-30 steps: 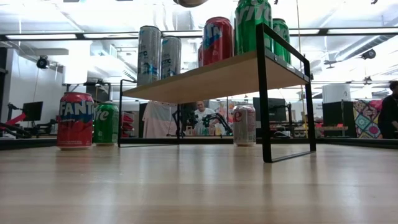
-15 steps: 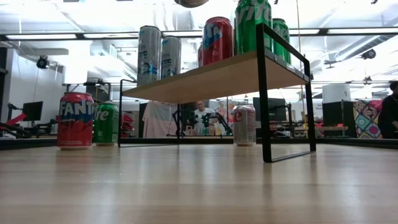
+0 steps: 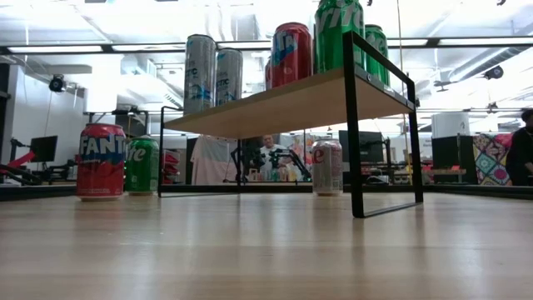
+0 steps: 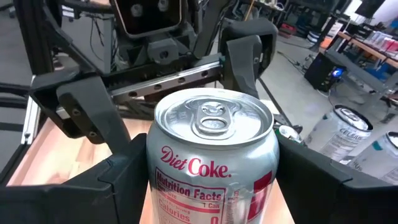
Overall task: Place canned beverage on shelf
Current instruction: Put the silver soda can on the shelf aligned with the other silver soda can
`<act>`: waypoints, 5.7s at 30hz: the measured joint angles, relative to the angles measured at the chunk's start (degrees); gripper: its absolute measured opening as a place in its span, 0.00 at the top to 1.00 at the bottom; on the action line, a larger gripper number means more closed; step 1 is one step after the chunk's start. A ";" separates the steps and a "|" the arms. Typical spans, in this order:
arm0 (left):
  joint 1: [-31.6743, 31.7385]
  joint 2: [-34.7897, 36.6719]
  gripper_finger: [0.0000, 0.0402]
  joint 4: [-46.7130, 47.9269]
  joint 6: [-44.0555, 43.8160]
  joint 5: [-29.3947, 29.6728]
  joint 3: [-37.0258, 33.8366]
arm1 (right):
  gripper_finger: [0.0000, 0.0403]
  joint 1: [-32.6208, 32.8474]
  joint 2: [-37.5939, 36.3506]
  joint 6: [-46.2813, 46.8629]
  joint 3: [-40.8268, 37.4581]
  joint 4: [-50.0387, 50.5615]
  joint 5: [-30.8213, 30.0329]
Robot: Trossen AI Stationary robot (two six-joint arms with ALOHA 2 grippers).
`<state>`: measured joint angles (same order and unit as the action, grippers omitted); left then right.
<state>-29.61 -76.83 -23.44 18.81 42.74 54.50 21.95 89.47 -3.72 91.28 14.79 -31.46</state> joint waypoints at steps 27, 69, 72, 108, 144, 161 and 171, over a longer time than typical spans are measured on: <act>-0.61 24.52 0.12 10.18 4.69 3.84 -9.04 | 0.32 -12.33 4.76 -1.65 2.10 -12.36 1.83; 1.70 28.84 0.12 -8.76 13.08 0.14 -26.16 | 0.32 -16.26 10.95 10.07 0.78 -11.66 -3.01; 2.03 28.76 0.12 -8.94 13.02 0.26 -26.16 | 0.32 -16.28 10.95 11.59 0.10 -11.85 -3.81; 5.84 28.76 0.12 -10.63 8.66 -1.82 -29.82 | 0.32 -13.34 10.51 2.90 1.56 -14.29 -7.14; 13.14 17.79 0.30 -27.47 6.66 -14.20 -29.79 | 0.30 -11.49 9.66 -9.27 1.86 -23.37 7.37; 13.40 13.63 0.30 -27.37 2.00 -5.40 -29.94 | 0.11 -11.45 5.68 -7.59 2.00 -17.97 4.34; 15.25 1.14 0.30 -43.96 1.30 -1.74 -29.92 | 0.11 -11.32 1.84 -5.10 1.99 -12.55 4.32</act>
<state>-14.35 -75.69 -67.40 20.12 41.00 24.58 10.63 91.31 -8.82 93.27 2.24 -27.15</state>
